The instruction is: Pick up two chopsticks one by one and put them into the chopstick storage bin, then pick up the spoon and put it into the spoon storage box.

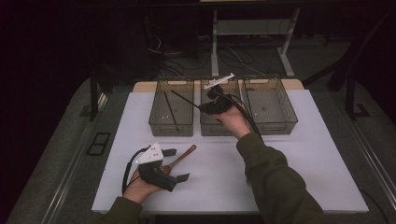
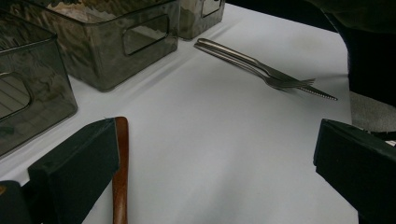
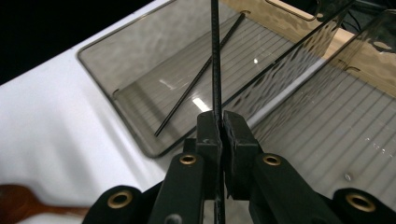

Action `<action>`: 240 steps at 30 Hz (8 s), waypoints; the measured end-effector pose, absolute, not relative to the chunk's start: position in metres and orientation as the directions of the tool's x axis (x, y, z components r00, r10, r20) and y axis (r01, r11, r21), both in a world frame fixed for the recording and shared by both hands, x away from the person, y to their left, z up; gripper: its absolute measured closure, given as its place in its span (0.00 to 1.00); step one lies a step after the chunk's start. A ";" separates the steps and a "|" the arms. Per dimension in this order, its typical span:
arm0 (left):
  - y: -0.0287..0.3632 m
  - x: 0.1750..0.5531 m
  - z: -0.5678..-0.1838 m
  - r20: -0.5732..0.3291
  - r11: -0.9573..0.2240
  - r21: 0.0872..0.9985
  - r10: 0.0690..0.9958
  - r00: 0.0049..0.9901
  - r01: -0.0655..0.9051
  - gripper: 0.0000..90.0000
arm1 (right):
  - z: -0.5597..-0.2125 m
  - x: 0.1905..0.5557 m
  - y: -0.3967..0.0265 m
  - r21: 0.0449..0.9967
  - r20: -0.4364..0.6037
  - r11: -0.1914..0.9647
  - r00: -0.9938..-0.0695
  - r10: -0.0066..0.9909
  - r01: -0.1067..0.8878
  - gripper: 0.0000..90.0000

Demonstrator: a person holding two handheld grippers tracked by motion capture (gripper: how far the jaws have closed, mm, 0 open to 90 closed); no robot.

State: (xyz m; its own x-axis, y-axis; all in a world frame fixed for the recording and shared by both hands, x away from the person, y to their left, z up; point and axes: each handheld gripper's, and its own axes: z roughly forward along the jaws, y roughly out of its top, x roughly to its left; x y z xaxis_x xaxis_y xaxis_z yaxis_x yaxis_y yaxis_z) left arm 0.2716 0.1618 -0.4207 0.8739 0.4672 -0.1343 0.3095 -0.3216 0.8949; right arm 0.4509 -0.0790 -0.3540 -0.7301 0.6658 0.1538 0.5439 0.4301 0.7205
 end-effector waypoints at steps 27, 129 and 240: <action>0.160 0.272 -0.420 -0.131 -0.323 0.897 0.459 0.879 0.303 0.00 | -0.372 0.495 0.002 0.645 0.133 0.474 -0.699 0.703 0.600 0.93; 0.174 0.283 -0.409 -0.106 -0.339 0.882 0.534 0.839 0.327 0.16 | -0.435 0.262 -0.289 0.827 0.147 0.314 -0.718 0.680 0.467 0.21; 0.205 0.290 -0.431 -0.174 -0.475 0.731 0.563 0.808 0.489 0.51 | -0.442 0.261 -0.291 0.806 0.122 0.357 -0.723 0.679 0.472 0.15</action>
State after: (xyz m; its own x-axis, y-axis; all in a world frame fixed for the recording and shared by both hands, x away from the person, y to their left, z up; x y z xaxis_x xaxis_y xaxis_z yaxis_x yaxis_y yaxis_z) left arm 0.2901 0.2052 -0.4308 0.8079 0.5630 -0.1742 0.4890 -0.4753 0.7314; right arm 0.2612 -0.2912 -0.4417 -0.7235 0.6795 0.1220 0.4716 0.3574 0.8062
